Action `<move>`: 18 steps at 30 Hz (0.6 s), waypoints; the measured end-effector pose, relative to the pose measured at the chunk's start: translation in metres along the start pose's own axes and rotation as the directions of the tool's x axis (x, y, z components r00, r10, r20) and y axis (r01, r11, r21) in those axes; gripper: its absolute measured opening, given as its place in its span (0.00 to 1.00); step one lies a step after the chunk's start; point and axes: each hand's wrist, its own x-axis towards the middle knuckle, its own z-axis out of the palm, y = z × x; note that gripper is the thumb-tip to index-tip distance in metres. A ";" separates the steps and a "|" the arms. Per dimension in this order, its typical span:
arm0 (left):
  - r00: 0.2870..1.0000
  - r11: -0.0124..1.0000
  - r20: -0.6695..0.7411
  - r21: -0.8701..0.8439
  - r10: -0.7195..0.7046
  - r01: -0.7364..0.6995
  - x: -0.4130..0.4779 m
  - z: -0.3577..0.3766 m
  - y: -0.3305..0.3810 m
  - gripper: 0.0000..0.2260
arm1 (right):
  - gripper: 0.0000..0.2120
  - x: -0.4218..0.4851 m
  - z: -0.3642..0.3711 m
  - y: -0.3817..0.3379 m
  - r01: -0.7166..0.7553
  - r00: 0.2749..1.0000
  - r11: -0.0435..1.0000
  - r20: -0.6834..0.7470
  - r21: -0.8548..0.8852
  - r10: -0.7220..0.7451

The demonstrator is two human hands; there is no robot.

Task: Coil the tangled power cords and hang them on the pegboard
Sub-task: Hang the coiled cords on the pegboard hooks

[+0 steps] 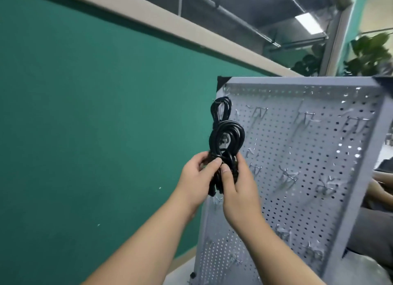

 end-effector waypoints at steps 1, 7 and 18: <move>1.000 1.000 0.011 -0.005 0.018 -0.018 0.005 0.006 0.008 0.08 | 0.26 0.008 -0.005 -0.008 0.018 1.000 1.000 -0.014 -0.015 -0.018; 0.992 0.995 0.081 0.003 0.096 -0.096 0.041 0.037 0.045 0.09 | 0.28 0.059 -0.026 -0.038 0.045 0.996 0.995 -0.070 -0.090 -0.052; 0.993 0.988 0.116 0.153 0.011 -0.029 0.087 0.063 0.033 0.09 | 0.13 0.098 -0.048 -0.029 -0.087 0.996 0.963 -0.020 -0.257 0.085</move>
